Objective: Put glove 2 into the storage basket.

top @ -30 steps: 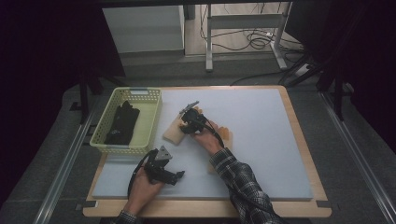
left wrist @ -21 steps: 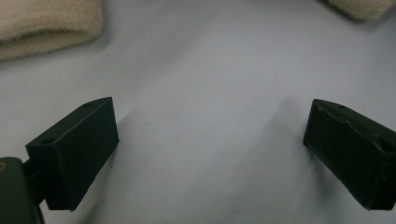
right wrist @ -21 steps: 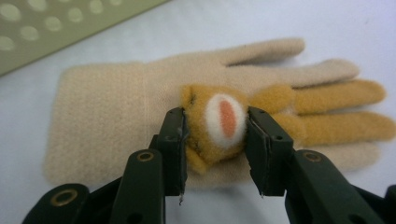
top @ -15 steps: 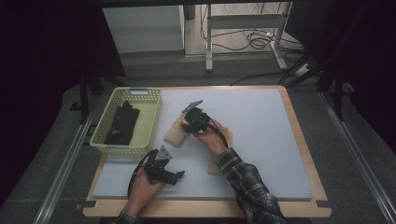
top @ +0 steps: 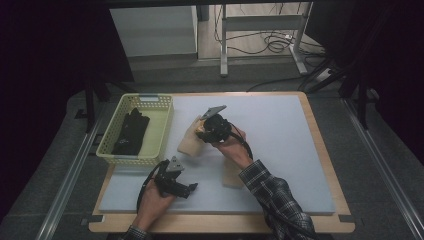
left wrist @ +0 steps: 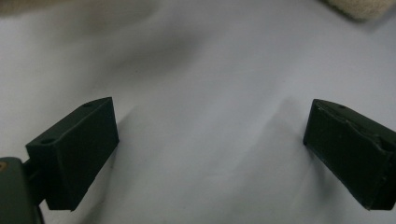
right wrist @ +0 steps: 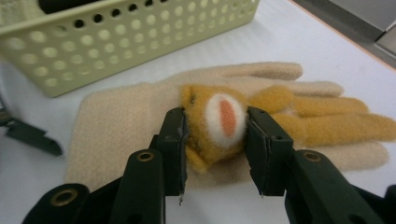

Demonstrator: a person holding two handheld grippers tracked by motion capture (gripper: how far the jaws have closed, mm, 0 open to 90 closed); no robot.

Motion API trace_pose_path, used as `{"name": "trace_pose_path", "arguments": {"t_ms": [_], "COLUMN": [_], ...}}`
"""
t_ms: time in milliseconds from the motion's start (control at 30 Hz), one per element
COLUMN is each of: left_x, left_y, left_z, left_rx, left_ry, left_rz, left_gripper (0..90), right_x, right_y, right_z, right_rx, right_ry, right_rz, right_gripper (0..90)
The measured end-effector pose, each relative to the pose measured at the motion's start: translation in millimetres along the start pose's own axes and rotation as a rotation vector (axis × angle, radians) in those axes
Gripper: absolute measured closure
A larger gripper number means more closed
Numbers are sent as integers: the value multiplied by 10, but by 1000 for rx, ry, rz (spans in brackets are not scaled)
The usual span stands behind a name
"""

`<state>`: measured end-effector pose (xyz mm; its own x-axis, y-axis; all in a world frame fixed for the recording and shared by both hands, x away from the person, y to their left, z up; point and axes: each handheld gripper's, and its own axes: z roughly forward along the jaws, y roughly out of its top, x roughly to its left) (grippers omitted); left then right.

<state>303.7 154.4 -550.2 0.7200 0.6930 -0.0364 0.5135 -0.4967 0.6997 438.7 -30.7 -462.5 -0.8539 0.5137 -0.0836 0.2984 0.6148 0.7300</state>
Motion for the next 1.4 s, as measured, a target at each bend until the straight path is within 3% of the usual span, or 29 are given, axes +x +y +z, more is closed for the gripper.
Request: {"name": "trace_pose_path", "arguments": {"t_ms": [433, 900, 1200, 1400], "left_x": [1, -2, 0, -2], "left_y": [1, 1, 2, 1], "left_z": [-1, 2, 0, 3], "left_rx": [1, -3, -1, -4], "left_ry": [1, 1, 0, 1], "left_rz": [2, -3, -1, -2], "left_gripper": [32, 32, 32, 32], "right_x": [21, -44, -68, -58], "right_y": [-112, -524, -796, -955], "right_z": [-550, -1067, -1218, -1153], "right_rx": [-40, -42, -19, 11], "right_ry": [45, 45, 60, 75], "right_rz": [-31, -54, -70, -66], "right_gripper": [603, 603, 603, 602]}}
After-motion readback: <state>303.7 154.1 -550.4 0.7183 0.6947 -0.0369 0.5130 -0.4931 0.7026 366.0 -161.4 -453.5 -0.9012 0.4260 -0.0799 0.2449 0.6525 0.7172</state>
